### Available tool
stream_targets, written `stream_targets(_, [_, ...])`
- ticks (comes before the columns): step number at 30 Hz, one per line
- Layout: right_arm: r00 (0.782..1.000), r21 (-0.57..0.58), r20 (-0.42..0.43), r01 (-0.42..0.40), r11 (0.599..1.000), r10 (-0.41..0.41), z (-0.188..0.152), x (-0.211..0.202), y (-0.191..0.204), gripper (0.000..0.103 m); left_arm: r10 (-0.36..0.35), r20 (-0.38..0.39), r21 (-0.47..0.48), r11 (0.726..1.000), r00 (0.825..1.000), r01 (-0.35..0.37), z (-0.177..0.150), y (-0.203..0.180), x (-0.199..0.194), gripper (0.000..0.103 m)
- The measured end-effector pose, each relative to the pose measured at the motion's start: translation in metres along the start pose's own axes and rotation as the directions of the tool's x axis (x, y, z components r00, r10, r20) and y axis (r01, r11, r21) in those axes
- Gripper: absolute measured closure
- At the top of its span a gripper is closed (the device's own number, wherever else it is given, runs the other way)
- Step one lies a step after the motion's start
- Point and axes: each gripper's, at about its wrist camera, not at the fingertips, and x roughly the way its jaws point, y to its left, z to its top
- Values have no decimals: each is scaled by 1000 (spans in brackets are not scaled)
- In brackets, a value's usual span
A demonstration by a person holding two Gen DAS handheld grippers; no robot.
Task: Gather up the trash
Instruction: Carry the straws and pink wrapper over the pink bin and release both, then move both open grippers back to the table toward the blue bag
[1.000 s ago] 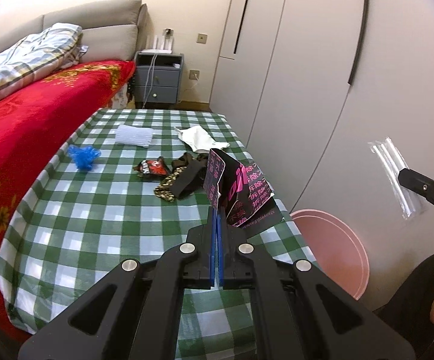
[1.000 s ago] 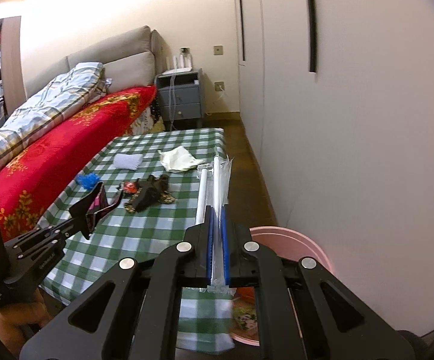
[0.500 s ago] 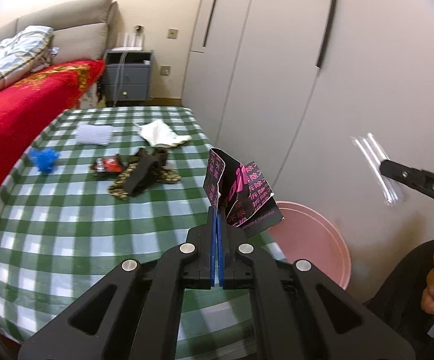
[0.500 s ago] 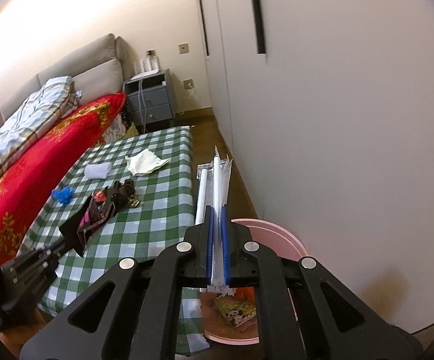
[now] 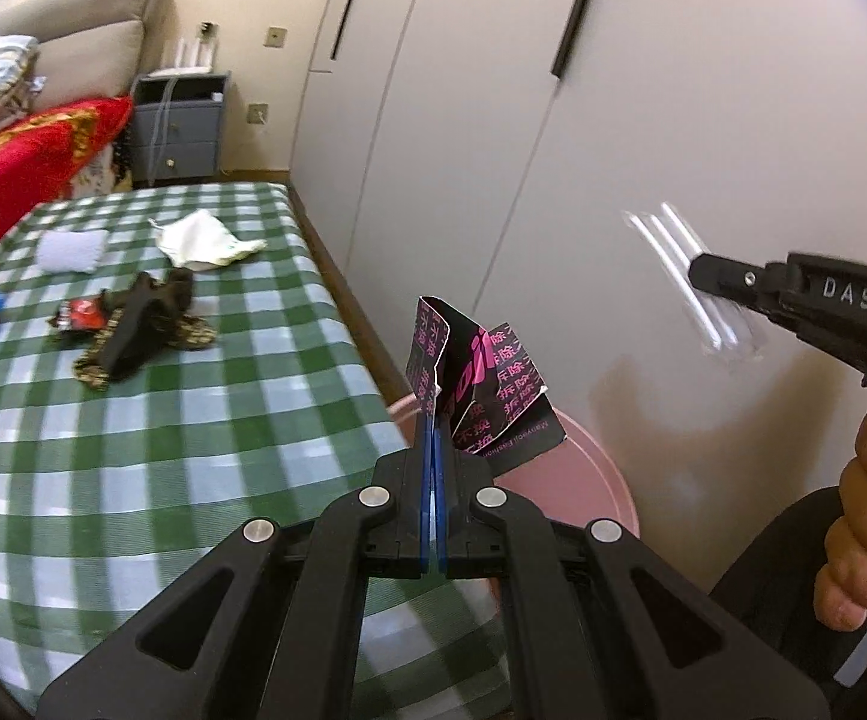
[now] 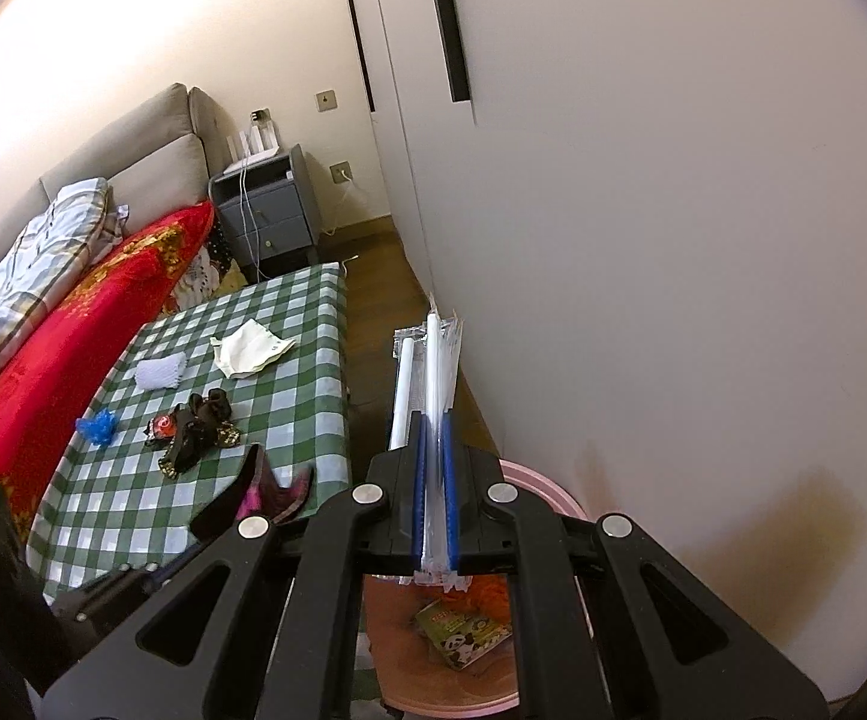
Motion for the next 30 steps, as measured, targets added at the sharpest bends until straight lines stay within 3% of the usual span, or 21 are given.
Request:
stream_targets(12, [999,26,-31,24,999,-23,0,19,-7,93,-61,-83,-24,998,995,59,-4,-18,46,102])
stream_targets(14, [999,31,-42,30,999,-28,-1,22,-8,87,-77,-121,-29,997,990,74,-7,-19,55,101])
stream_targets(16, [999,31,-37,41,999,-39,-1,22,-8,69,-78,-144,-37,997,987,74,-10,-17,59,95])
stream_targets(18, [998,26,-30,51,998,-51,-1,21,-7,59,-72,-149,-46,997,986,66,-11,-14,58,86])
stream_targets(30, [1000,8,14,26,1000,-27,-4,16,3,59,25,-63,-68,997,998,-30,-5,12,25,86])
